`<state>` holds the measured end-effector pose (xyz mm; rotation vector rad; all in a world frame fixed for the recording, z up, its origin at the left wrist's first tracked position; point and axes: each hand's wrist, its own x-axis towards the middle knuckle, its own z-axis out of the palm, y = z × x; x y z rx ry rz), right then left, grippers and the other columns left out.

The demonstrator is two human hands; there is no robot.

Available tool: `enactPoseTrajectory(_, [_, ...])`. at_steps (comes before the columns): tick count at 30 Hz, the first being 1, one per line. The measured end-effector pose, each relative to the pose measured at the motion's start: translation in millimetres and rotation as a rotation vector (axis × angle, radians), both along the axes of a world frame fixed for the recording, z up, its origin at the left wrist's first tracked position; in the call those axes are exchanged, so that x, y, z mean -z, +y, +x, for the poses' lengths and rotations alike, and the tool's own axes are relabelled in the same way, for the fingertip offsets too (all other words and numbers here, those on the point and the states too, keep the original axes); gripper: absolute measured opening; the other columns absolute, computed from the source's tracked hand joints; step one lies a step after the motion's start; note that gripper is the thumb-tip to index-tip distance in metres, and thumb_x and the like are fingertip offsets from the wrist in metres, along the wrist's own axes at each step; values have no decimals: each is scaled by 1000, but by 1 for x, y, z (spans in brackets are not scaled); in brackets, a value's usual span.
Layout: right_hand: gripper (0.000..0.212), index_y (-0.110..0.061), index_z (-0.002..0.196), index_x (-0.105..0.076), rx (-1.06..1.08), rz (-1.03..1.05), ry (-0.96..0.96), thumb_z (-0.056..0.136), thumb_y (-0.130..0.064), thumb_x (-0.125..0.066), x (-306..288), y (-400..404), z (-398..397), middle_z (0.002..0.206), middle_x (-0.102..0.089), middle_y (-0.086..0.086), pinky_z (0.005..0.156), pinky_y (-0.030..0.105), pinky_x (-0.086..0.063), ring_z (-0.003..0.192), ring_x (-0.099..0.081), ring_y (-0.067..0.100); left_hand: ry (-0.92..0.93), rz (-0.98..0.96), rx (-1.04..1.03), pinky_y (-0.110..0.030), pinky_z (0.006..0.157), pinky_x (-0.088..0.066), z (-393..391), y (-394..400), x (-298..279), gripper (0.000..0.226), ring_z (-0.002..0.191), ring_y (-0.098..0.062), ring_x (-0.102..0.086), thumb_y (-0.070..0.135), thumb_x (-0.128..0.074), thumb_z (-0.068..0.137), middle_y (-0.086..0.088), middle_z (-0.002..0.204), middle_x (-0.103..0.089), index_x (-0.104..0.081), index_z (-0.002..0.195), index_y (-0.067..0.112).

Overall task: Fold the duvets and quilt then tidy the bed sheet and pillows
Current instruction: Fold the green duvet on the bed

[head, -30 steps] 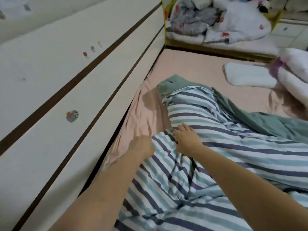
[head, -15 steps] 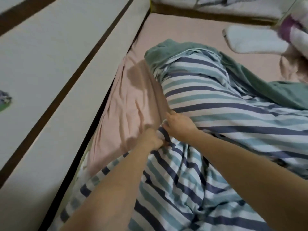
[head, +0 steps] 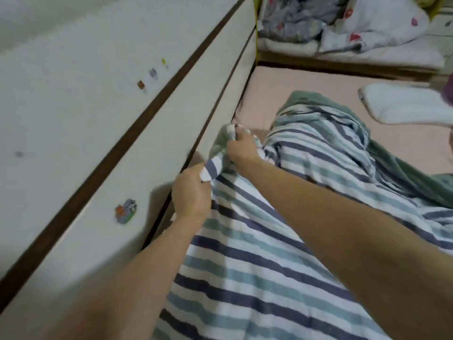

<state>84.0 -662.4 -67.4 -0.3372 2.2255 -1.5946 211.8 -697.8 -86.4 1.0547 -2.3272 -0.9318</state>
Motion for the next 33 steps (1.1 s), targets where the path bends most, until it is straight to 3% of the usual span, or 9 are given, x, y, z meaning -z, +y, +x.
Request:
enactPoseTrajectory(6, [49,-9,139,-44,-165,-225,73,93,5,-34,-79,-93,-29,118,-54,6,97,34,-47,105,-54,23,-47,-203,-72,-31,86,-49,-28,-66,-67,18,101,-20,-60,21,-48,99,-2,110,-64,-61,110,17])
enactPoseTrajectory(10, [32,-8,127,-47,-418,203,128,96,-6,-44,-30,-93,-40,121,-53,12,100,34,-40,117,-48,27,-482,-313,56,-41,106,-35,-43,-80,-45,54,129,-30,-38,19,-53,94,-14,140,-38,-30,143,15])
enactPoseTrajectory(13, [26,-12,76,-54,-546,545,287,99,-17,-42,19,-70,-50,81,-55,8,69,30,-39,87,-52,23,-573,-347,176,-42,111,-28,-54,-70,-12,55,133,-30,-32,17,-49,94,-12,144,-33,-26,145,19])
enactPoseTrajectory(16, [24,-6,80,-57,-431,639,415,96,-12,-40,40,-40,-79,86,-59,14,67,29,-39,86,-57,27,-575,-301,339,-41,113,-29,-73,-66,15,55,137,-28,-29,22,-51,92,-10,148,-32,-31,143,18])
enactPoseTrajectory(19, [36,-8,127,-52,-347,722,589,93,-5,-39,53,-10,-123,123,-57,14,87,34,-43,115,-52,32,-622,-191,482,-43,113,-27,-98,-53,43,63,140,-28,-25,35,-56,92,-9,152,-27,-28,146,17])
enactPoseTrajectory(22, [51,-10,143,-34,-373,922,832,92,-7,-43,62,19,-168,149,-31,14,114,39,-21,141,-22,30,-730,-94,628,-50,115,-23,-121,-31,71,79,144,-31,-17,53,-55,89,-6,157,-20,-19,151,19])
enactPoseTrajectory(26, [89,-15,151,-6,-389,1207,759,88,-47,-59,79,38,-213,158,2,19,118,47,4,146,8,34,-750,56,692,-52,116,-21,-144,-10,101,86,147,-32,-8,59,-54,88,-2,161,-12,-11,153,23])
enactPoseTrajectory(30, [95,-8,151,5,-226,1269,598,87,-34,-61,99,42,-227,146,-33,21,115,54,-6,139,-27,38,-529,336,571,-33,111,-29,-166,5,106,72,139,-23,-33,53,-48,94,-4,154,-32,-24,151,15])
enactPoseTrajectory(33, [42,-3,131,-41,-269,1151,586,90,-8,-48,114,45,-229,119,-58,13,93,39,-40,110,-56,33,-359,893,234,-36,103,-42,-180,10,103,70,124,-27,-49,64,-45,90,-6,139,-50,-43,142,18])
